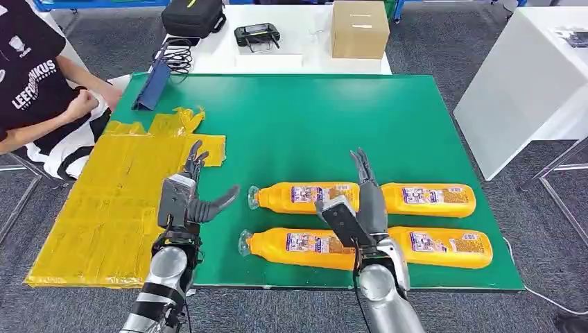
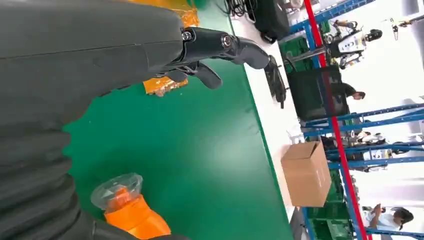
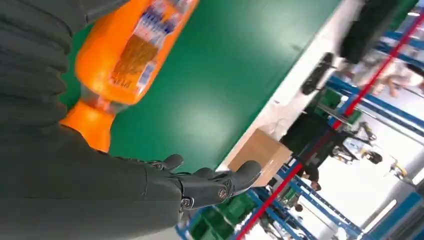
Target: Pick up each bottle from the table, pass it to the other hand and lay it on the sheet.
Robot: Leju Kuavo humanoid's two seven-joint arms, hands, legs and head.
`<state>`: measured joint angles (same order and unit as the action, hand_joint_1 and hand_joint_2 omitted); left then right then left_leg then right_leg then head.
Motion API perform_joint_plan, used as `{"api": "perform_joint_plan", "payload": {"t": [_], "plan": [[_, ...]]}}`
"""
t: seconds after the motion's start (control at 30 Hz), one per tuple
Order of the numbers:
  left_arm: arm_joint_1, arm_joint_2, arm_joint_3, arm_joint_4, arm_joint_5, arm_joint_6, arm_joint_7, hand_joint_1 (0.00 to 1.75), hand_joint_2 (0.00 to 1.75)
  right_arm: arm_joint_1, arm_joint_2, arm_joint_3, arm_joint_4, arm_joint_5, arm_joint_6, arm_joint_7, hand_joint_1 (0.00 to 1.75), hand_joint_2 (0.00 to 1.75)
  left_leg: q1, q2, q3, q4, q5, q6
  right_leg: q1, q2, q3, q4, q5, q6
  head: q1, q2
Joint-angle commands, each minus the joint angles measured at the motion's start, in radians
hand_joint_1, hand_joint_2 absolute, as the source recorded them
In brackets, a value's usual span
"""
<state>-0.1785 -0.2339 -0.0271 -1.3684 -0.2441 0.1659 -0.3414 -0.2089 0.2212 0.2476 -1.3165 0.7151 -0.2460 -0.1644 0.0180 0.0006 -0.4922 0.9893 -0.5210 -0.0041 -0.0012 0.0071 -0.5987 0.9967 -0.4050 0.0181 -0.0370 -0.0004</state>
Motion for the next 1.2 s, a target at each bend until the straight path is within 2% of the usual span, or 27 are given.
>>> {"api": "perform_joint_plan", "payload": {"t": [0.03, 0.43, 0.53, 0.87, 1.07, 1.2], "plan": [[-0.059, -0.029, 0.054, 0.032, 0.002, -0.012, 0.002, 0.00, 1.75, -0.155, -0.122, 0.028, 0.143, 0.206, 0.029, 0.078, 0.00, 1.75, 0.000, 0.000, 0.000, 0.000, 0.000, 0.001, 0.000, -0.001, 0.001, -0.001, 0.000, 0.001, 0.000, 0.000], [-0.077, -0.040, 0.064, 0.060, -0.001, -0.022, -0.001, 0.00, 1.75, -0.183, -0.131, 0.070, 0.179, 0.267, 0.056, 0.072, 0.00, 1.75, 0.000, 0.000, 0.003, -0.001, 0.000, 0.001, 0.000, -0.001, 0.002, -0.002, 0.000, 0.000, 0.000, 0.000], [-0.090, -0.037, 0.064, 0.079, -0.004, -0.026, -0.007, 0.00, 1.75, -0.214, -0.150, 0.106, 0.248, 0.256, 0.109, 0.054, 0.00, 1.75, 0.000, 0.000, 0.003, -0.002, 0.000, 0.002, 0.000, 0.000, 0.003, -0.003, 0.001, 0.001, 0.000, 0.000], [-0.123, -0.041, 0.063, 0.114, 0.002, -0.027, -0.014, 0.00, 1.75, -0.316, -0.151, 0.152, 0.441, 0.258, 0.142, 0.040, 0.00, 1.75, 0.000, 0.000, 0.003, -0.001, 0.000, 0.001, 0.000, 0.000, 0.002, -0.001, 0.000, 0.000, 0.000, 0.000], [-0.161, -0.043, 0.050, 0.158, 0.008, -0.029, -0.017, 0.00, 1.75, -0.399, -0.119, 0.163, 0.617, 0.255, 0.135, 0.055, 0.00, 1.75, 0.000, 0.000, 0.004, -0.002, 0.000, 0.001, 0.000, 0.000, 0.003, -0.002, 0.001, 0.001, 0.000, 0.000], [-0.161, -0.043, 0.050, 0.158, 0.008, -0.029, -0.017, 0.00, 1.75, -0.399, -0.119, 0.163, 0.617, 0.255, 0.135, 0.055, 0.00, 1.75, 0.000, 0.000, 0.003, -0.002, 0.000, 0.001, 0.000, -0.001, 0.003, -0.002, 0.001, 0.001, 0.000, 0.000]]}}
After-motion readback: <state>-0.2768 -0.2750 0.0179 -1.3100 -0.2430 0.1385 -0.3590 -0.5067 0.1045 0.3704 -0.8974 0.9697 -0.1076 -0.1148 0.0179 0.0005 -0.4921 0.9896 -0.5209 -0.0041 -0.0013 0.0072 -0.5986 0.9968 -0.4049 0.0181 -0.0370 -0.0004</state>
